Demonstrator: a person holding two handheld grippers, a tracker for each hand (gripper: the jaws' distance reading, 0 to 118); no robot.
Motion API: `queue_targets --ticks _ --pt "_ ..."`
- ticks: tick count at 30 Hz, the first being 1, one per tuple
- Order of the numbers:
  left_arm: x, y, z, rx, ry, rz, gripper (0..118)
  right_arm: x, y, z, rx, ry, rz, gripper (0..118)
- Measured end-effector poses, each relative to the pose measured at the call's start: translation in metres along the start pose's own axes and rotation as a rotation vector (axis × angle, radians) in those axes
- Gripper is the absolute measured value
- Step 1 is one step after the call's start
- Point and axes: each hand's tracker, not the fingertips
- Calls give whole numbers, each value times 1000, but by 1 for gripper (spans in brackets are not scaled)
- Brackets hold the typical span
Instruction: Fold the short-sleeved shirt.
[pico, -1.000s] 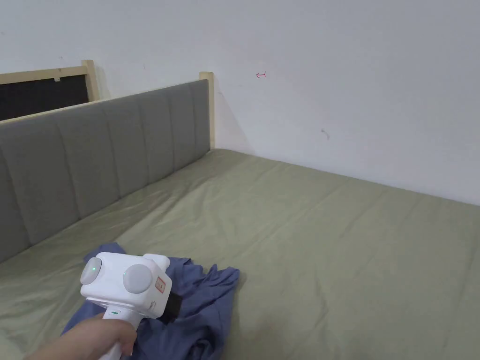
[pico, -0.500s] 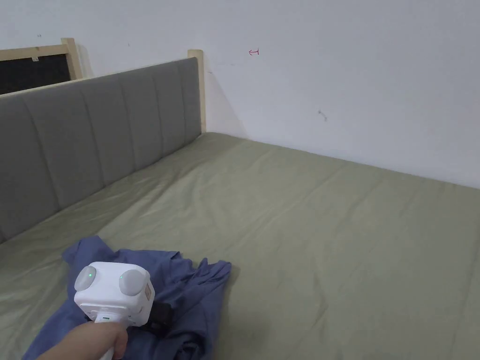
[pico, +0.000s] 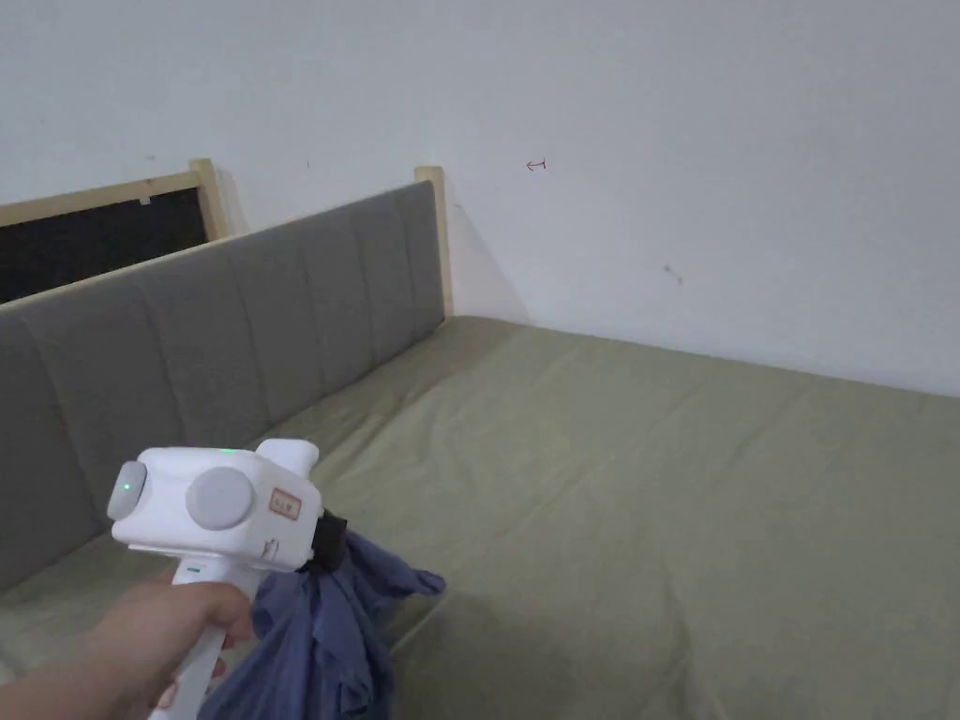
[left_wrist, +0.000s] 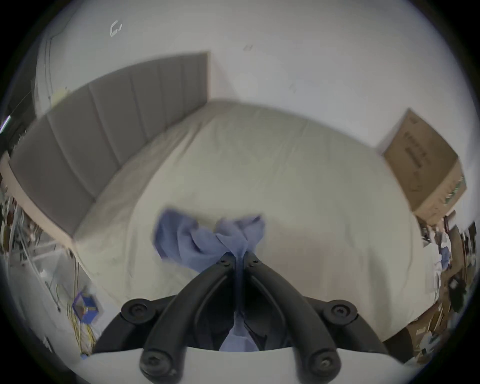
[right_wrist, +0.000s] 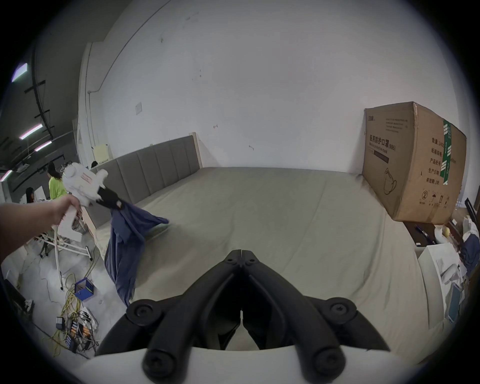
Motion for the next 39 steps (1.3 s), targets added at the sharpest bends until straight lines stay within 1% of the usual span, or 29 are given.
queue_targets --ticks 2,5,7,9,11,14,15,18,20,22,25,27,29,30,31,32,33,34,35,36,37,38,39 --pt "28 21 47 95 -44 -54 4 6 3 7 22 -1 -16 0" --pt "87 53 113 243 -143 -131 3 18 6 21 61 -20 -49 0" --pt "136 68 149 314 -218 -205 3 31 8 36 108 -36 -88 0" --pt "186 72 175 366 -299 -295 3 42 11 51 145 -51 -118 0" --pt "236 69 191 392 -379 -368 3 54 14 68 154 -91 -145 0" --pt "311 56 193 355 -532 -448 3 74 13 96 205 -153 -184 0" --pt "336 48 187 335 -573 -476 3 81 13 106 217 -178 -193 0" --pt "408 16 153 273 -616 -564 3 98 10 129 227 -226 -191 0" --pt "446 -7 120 218 -664 -584 3 109 5 142 231 -263 -188 0" --pt "480 -32 70 108 -704 -590 3 120 -3 154 229 -313 -180 0" --pt "520 -82 -8 -92 -630 -578 3 136 -14 163 191 -373 -187 0" --pt "535 -115 -57 -225 -524 -599 3 145 -21 167 151 -395 -218 0" --pt "532 -140 -97 -322 -407 -561 3 152 -27 168 131 -397 -249 0" --pt "526 -149 -113 -352 -325 -529 3 155 -30 169 119 -396 -260 0" --pt "517 -157 -126 -353 -271 -468 3 157 -32 169 109 -394 -266 0" --pt "507 -162 -134 -373 -248 -396 4 158 -33 167 98 -393 -267 0" --pt "497 -163 -138 -409 -244 -337 9 159 -34 166 91 -392 -268 0" --pt "485 -164 -141 -435 -263 -264 9 160 -36 164 83 -389 -271 0" --pt "474 -164 -140 -433 -313 -204 13 160 -36 161 77 -385 -277 0" --pt "465 -161 -135 -425 -355 -184 24 161 -36 158 72 -380 -283 0" --pt "457 -157 -127 -412 -398 -181 52 161 -36 155 71 -371 -289 0" --pt "452 -154 -117 -384 -418 -199 96 160 -36 153 72 -363 -294 0" --pt "446 -151 -102 -311 -418 -217 116 159 -34 150 72 -358 -295 0"
